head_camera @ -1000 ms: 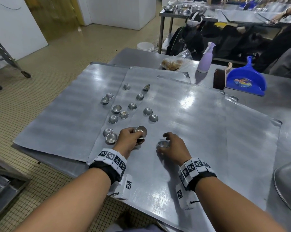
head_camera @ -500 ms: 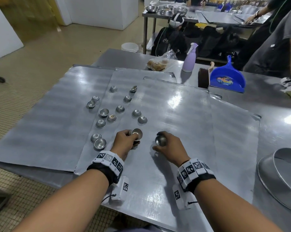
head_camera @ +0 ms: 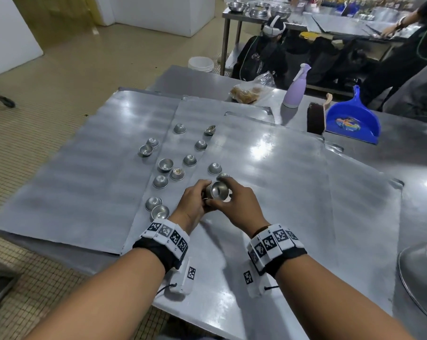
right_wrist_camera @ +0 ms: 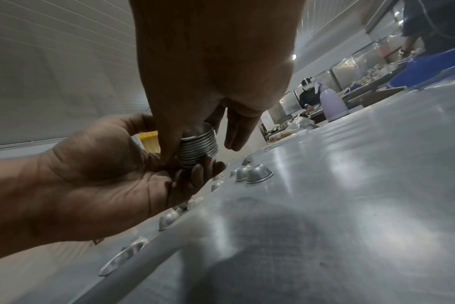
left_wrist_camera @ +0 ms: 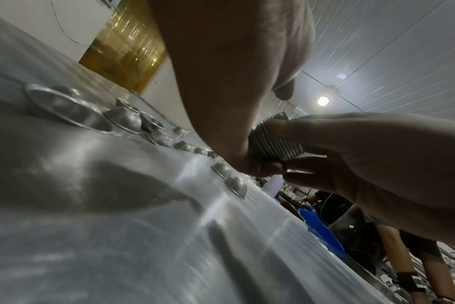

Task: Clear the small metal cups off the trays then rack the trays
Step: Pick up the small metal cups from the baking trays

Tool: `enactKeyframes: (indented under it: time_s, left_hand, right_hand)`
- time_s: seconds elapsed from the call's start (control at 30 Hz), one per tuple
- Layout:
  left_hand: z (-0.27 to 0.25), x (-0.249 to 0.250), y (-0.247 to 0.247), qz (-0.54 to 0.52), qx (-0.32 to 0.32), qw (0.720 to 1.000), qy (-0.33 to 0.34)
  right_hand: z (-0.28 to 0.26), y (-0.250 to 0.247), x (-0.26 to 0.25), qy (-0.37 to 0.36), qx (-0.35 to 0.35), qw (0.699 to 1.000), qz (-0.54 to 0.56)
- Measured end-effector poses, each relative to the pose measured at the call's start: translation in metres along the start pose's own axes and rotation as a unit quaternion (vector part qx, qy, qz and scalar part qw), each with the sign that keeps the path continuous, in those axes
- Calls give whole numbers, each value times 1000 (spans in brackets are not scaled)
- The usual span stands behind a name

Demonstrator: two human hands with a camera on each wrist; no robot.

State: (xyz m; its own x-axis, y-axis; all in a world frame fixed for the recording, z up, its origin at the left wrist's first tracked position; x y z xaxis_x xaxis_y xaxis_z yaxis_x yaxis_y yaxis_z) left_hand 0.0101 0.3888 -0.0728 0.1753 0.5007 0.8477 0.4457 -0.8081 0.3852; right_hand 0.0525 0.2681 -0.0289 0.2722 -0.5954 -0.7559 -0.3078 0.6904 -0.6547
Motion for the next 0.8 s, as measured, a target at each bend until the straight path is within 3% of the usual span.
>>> enactKeyframes:
  time_s: [0.17,0.33,0.43,0.67,0.8]
  left_hand:
    - [14,7,-31,43,50,998,-12]
    - [36,13,-59,128,77,989,-1]
    - [45,16,-68,161,77,984,1]
    - [51,15,-80,182,66,981,3]
    - [50,15,-81,181,61,982,7]
  right_hand:
    - [12,17,2,5,-41,999,-5]
    - [36,9,38,95,-11,993,-68]
    - [55,8,49,128,-34,986,-96]
    - [86,29,45,122,-104,972,-171]
    - [86,35,45,129,-92,968,-197]
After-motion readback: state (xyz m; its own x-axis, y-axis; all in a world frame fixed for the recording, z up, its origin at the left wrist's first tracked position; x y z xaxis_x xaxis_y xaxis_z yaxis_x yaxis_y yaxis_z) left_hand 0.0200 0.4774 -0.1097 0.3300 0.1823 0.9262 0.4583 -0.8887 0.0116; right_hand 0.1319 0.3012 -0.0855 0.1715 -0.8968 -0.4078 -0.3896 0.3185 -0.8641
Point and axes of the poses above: each hand's wrist, its own z-axis towards the middle knuckle, its own y-axis out of the palm, x = y × z, the point moved 7 cm from there along z, towards the middle knuckle, and after that the axes turned 4 degrees about y, right-handed, at the moved point
